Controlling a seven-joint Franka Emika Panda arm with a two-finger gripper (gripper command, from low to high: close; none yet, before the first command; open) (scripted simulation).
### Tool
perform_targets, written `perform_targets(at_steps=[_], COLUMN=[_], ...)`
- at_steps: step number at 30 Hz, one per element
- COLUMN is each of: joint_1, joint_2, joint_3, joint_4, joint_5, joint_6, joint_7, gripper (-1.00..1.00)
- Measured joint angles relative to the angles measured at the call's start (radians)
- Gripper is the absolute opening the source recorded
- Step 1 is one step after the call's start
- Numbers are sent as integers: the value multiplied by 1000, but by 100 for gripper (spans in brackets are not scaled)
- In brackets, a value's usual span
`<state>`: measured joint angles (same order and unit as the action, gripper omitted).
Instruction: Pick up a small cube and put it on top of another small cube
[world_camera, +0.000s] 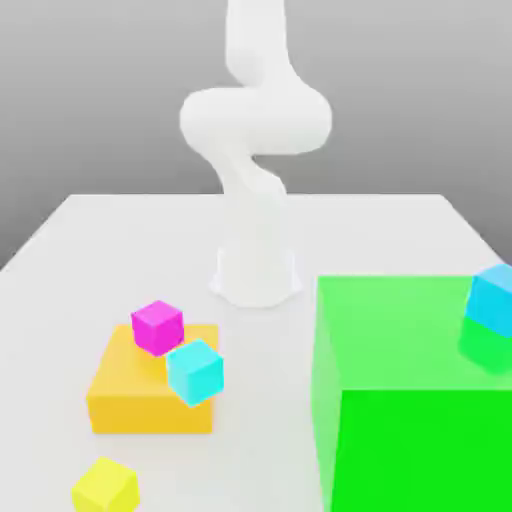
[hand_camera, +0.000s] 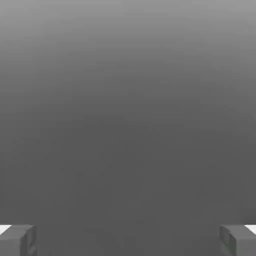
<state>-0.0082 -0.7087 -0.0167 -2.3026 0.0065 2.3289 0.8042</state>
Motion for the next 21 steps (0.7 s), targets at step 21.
perform_targets(at_steps=[21], joint_1=[-101], joint_2=[768], joint_3=[-126], joint_4=[-22], joint_5=[87], joint_6=[242], joint_7=[12], gripper=[0])
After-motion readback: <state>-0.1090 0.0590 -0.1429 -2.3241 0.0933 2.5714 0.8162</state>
